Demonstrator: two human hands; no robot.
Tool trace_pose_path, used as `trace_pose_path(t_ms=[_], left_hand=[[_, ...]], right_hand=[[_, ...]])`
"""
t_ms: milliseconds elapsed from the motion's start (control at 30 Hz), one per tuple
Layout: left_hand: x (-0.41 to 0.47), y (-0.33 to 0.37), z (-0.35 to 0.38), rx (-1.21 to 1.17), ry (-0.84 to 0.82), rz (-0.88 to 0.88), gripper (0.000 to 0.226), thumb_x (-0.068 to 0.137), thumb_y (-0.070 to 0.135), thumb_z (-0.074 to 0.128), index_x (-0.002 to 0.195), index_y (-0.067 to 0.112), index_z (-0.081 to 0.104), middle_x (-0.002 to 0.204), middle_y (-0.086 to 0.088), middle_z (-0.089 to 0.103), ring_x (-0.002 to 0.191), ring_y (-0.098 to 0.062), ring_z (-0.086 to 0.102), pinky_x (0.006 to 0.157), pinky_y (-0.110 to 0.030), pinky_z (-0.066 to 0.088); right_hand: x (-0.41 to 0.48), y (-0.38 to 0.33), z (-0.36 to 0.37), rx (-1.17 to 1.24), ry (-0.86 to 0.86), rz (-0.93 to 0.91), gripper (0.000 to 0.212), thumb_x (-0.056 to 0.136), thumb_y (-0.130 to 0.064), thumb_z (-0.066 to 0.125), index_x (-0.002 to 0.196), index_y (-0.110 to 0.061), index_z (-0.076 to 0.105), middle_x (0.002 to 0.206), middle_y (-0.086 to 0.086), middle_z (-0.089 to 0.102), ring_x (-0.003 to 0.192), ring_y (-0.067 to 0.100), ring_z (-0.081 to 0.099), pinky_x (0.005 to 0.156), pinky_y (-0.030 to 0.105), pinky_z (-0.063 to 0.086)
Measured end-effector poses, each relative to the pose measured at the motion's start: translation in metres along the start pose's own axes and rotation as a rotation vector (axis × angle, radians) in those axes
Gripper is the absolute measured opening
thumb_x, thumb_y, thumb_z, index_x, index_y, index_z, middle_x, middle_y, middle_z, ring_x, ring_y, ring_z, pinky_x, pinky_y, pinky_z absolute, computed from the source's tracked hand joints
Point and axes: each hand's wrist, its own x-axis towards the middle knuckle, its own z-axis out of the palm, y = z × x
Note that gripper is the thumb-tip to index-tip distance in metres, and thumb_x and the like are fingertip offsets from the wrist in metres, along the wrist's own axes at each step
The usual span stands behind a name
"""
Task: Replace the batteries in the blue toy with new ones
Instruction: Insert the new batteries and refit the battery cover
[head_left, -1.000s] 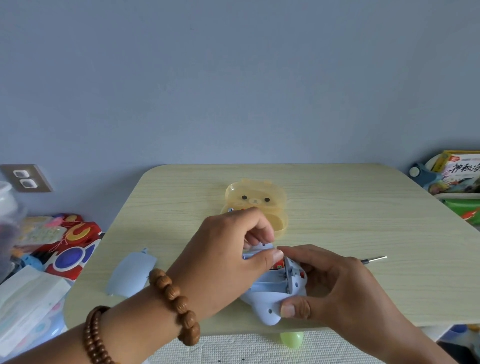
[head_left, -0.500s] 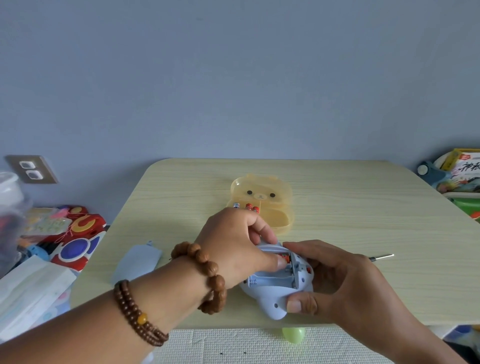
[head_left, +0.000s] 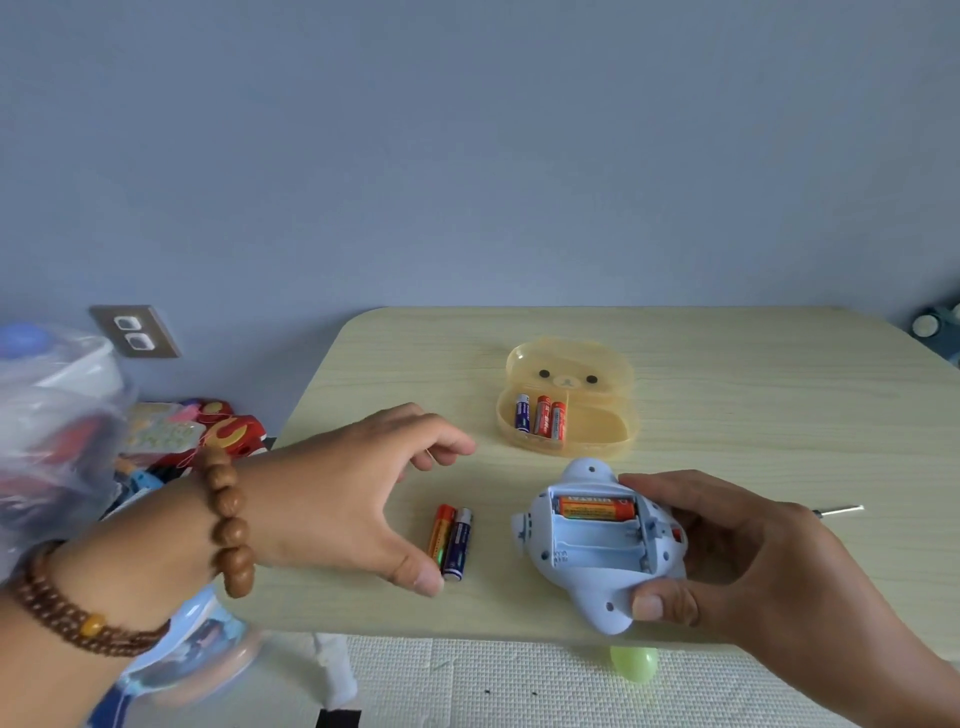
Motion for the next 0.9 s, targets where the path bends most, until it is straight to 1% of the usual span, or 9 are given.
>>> trace_pose_path(t_ms=[67, 167, 333, 400, 467, 533, 633, 767, 900], left_hand=[[0.001, -0.004, 0.006, 0.039, -0.007, 0.004, 0.095, 0.059, 0.044, 0.092, 0.137, 0.045, 0.038, 0.125, 0.028, 0.044, 0.119, 0.016, 0.041, 0.102, -0.009, 0.038], [0.001, -0.004, 0.013, 0.046, 0.011, 0.013, 0.085, 0.063, 0.038, 0.090, 0.134, 0.043, 0.043, 0.119, 0.026, 0.049, 0.113, 0.013, 0.046, 0.098, -0.009, 0.041], [-0.002, -0.003, 0.011, -0.005, 0.062, 0.012, 0.061, 0.069, 0.031, 0.087, 0.119, 0.042, 0.055, 0.108, 0.023, 0.058, 0.106, 0.007, 0.053, 0.088, -0.009, 0.046], [-0.003, -0.004, 0.006, -0.026, 0.080, 0.025, 0.047, 0.071, 0.029, 0.087, 0.109, 0.043, 0.063, 0.107, 0.021, 0.057, 0.102, 0.003, 0.058, 0.084, -0.011, 0.048], [-0.003, -0.004, 0.002, -0.105, 0.147, 0.044, 0.031, 0.074, 0.023, 0.086, 0.096, 0.041, 0.073, 0.108, 0.021, 0.056, 0.092, -0.001, 0.065, 0.079, -0.012, 0.051], [-0.003, -0.001, 0.001, -0.232, 0.212, 0.055, 0.027, 0.075, 0.015, 0.087, 0.089, 0.036, 0.078, 0.110, 0.022, 0.055, 0.086, -0.006, 0.070, 0.079, -0.012, 0.053], [-0.001, 0.008, 0.005, -0.371, 0.205, 0.107, 0.031, 0.075, 0.010, 0.087, 0.096, 0.031, 0.079, 0.116, 0.021, 0.055, 0.089, -0.013, 0.074, 0.084, -0.017, 0.056], [0.006, 0.023, 0.010, -0.361, 0.216, 0.188, 0.033, 0.078, 0.005, 0.083, 0.101, 0.028, 0.079, 0.122, 0.019, 0.056, 0.089, -0.011, 0.075, 0.088, -0.021, 0.057], [0.012, 0.039, 0.014, -0.277, 0.383, 0.295, 0.027, 0.077, 0.016, 0.086, 0.098, 0.030, 0.080, 0.105, 0.012, 0.063, 0.081, -0.013, 0.071, 0.077, -0.020, 0.058]], right_hand=[[0.000, -0.003, 0.001, 0.011, -0.013, 0.005, 0.070, 0.043, -0.037, 0.097, 0.110, -0.039, 0.078, 0.112, -0.003, 0.078, 0.099, 0.015, 0.077, 0.083, 0.018, 0.060], [-0.001, -0.007, 0.002, -0.010, -0.015, 0.013, 0.067, 0.048, -0.032, 0.101, 0.110, -0.040, 0.078, 0.111, -0.003, 0.078, 0.098, 0.015, 0.077, 0.084, 0.021, 0.061], [-0.003, -0.010, 0.003, -0.033, 0.012, 0.019, 0.063, 0.050, -0.016, 0.097, 0.104, -0.042, 0.079, 0.106, -0.004, 0.079, 0.095, 0.015, 0.078, 0.082, 0.023, 0.062], [-0.003, -0.010, 0.003, -0.032, 0.022, 0.023, 0.063, 0.050, -0.014, 0.097, 0.105, -0.040, 0.080, 0.107, -0.003, 0.080, 0.097, 0.018, 0.078, 0.085, 0.029, 0.063], [-0.003, -0.009, 0.003, -0.030, 0.030, 0.028, 0.064, 0.051, -0.013, 0.097, 0.106, -0.038, 0.080, 0.108, -0.002, 0.080, 0.098, 0.021, 0.078, 0.088, 0.035, 0.063], [-0.003, -0.009, 0.003, -0.029, 0.031, 0.029, 0.063, 0.051, -0.013, 0.097, 0.106, -0.038, 0.080, 0.107, -0.003, 0.080, 0.097, 0.020, 0.078, 0.088, 0.035, 0.063], [-0.003, -0.009, 0.004, -0.037, 0.030, 0.025, 0.062, 0.052, -0.013, 0.098, 0.105, -0.039, 0.080, 0.107, -0.003, 0.080, 0.097, 0.019, 0.078, 0.088, 0.034, 0.063], [-0.003, -0.007, 0.003, -0.046, 0.042, 0.024, 0.062, 0.052, -0.018, 0.098, 0.107, -0.041, 0.079, 0.108, -0.004, 0.079, 0.098, 0.019, 0.078, 0.089, 0.038, 0.063], [-0.003, -0.006, 0.003, -0.052, 0.045, 0.033, 0.063, 0.053, -0.021, 0.098, 0.111, -0.039, 0.078, 0.112, -0.003, 0.078, 0.099, 0.020, 0.077, 0.093, 0.045, 0.062]])
